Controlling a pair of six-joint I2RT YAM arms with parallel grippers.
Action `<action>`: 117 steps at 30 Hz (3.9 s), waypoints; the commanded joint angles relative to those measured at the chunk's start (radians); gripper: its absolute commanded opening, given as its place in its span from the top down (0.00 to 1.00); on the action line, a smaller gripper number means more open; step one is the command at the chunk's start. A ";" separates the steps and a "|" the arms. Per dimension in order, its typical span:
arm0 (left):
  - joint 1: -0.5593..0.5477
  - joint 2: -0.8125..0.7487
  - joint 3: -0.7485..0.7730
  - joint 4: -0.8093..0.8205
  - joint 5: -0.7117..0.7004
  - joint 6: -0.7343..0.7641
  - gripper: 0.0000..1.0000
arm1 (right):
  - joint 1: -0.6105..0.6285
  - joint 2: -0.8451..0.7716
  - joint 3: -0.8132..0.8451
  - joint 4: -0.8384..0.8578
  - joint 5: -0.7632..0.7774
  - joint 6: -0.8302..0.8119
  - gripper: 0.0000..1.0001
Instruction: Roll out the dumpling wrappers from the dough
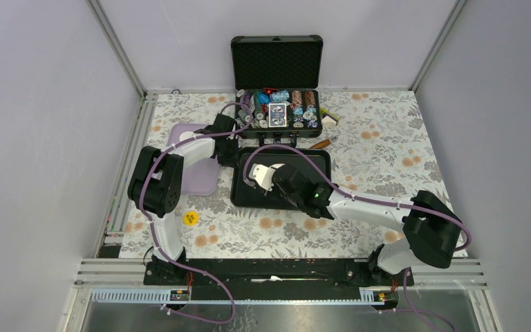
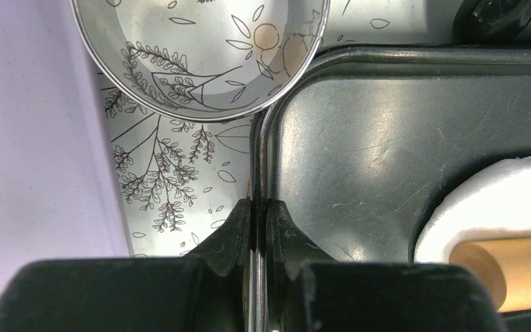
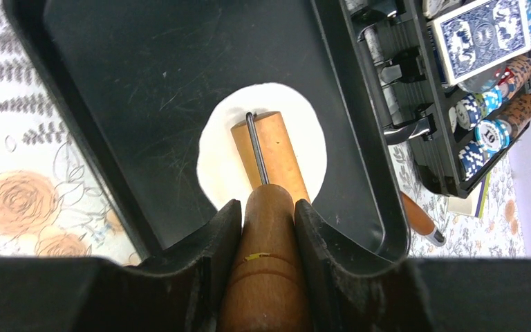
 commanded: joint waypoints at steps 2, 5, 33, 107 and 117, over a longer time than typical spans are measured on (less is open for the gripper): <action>0.001 0.007 -0.038 -0.035 -0.101 0.025 1.00 | -0.057 0.106 -0.055 -0.115 -0.084 0.057 1.00; 0.001 0.004 -0.039 -0.033 -0.101 0.025 1.00 | -0.062 0.120 -0.063 -0.104 -0.091 0.061 1.00; 0.001 0.001 -0.044 -0.029 -0.104 0.024 1.00 | -0.062 0.142 -0.023 -0.353 -0.506 0.152 1.00; 0.001 -0.020 -0.064 -0.001 -0.102 0.022 1.00 | -0.216 0.299 0.221 -0.343 -0.421 0.366 1.00; 0.000 -0.028 -0.074 0.013 -0.111 0.017 1.00 | -0.217 0.293 0.158 -0.364 -0.543 0.389 1.00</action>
